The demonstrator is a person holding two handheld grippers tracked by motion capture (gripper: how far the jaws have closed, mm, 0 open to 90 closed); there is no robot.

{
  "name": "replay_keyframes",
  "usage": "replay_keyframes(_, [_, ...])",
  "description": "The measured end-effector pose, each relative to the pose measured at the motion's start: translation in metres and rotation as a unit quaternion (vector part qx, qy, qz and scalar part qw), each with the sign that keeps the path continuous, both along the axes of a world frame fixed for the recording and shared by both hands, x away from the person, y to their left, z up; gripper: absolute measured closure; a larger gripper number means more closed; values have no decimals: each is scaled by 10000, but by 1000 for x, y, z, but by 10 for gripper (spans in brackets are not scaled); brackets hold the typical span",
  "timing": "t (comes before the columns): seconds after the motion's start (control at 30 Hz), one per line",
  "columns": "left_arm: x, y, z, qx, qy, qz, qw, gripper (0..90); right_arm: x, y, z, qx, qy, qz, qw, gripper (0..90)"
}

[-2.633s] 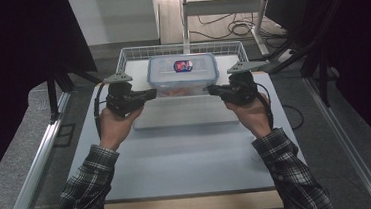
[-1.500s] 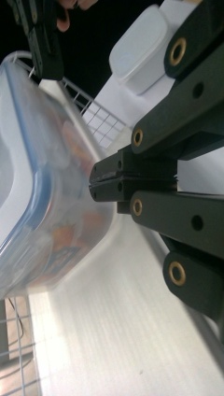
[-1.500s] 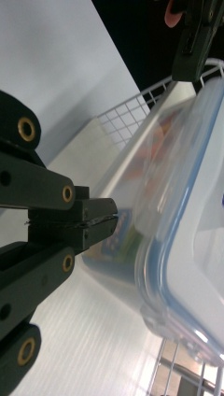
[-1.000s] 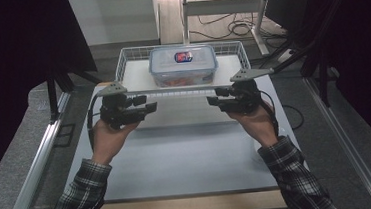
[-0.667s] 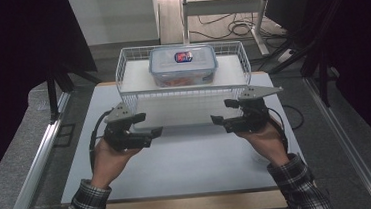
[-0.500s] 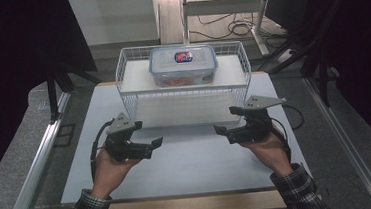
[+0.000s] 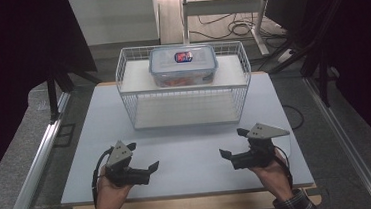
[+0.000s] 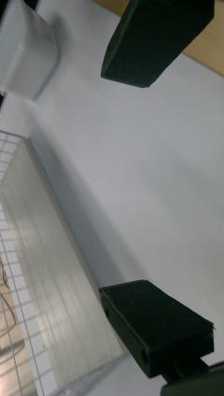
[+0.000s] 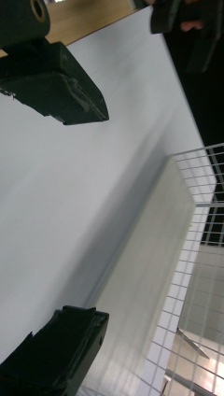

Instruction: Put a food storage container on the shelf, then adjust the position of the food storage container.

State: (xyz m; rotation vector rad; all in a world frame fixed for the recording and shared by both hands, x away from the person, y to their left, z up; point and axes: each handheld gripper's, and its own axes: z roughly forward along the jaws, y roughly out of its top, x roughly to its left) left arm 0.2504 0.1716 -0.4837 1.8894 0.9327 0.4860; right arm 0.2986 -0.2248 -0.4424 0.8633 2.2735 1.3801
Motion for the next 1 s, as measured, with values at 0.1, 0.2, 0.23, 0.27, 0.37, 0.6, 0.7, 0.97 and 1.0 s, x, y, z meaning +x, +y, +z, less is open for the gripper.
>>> replay_keyframes(0.1, [-3,3,-14,-19,147,19,9999,10,-5,-2,-13,-158,109,79,9998,47])
replay_keyframes(0.2, [-5,6,-24,93,292,47,9995,5,-5,-6,-23,-222,239,25,9995,46])
replay_keyframes(0.23, [-6,7,-24,137,275,68,9995,2,-5,-7,-24,-213,286,-26,9994,46])
replay_keyframes(0.27, [-6,7,-24,138,251,97,9995,0,-4,-8,-25,-203,313,-90,9993,46])
replay_keyframes(0.37, [-6,10,-23,67,190,173,9996,0,-2,-10,-24,-186,351,-232,9989,16])
replay_keyframes(0.6, [-5,11,-27,119,216,200,9995,10,2,-20,-18,-199,443,-675,9965,0])
replay_keyframes(0.7, [-6,10,-27,141,190,204,9995,11,4,-32,-13,-252,382,-883,9950,48])
replay_keyframes(0.97, [-4,12,-30,131,258,199,9994,17,11,-78,-8,-600,294,-1512,9862,503])
replay_keyframes(1.0, [-3,12,-30,137,267,192,9994,17,12,-83,-8,-614,283,-1559,9855,563])
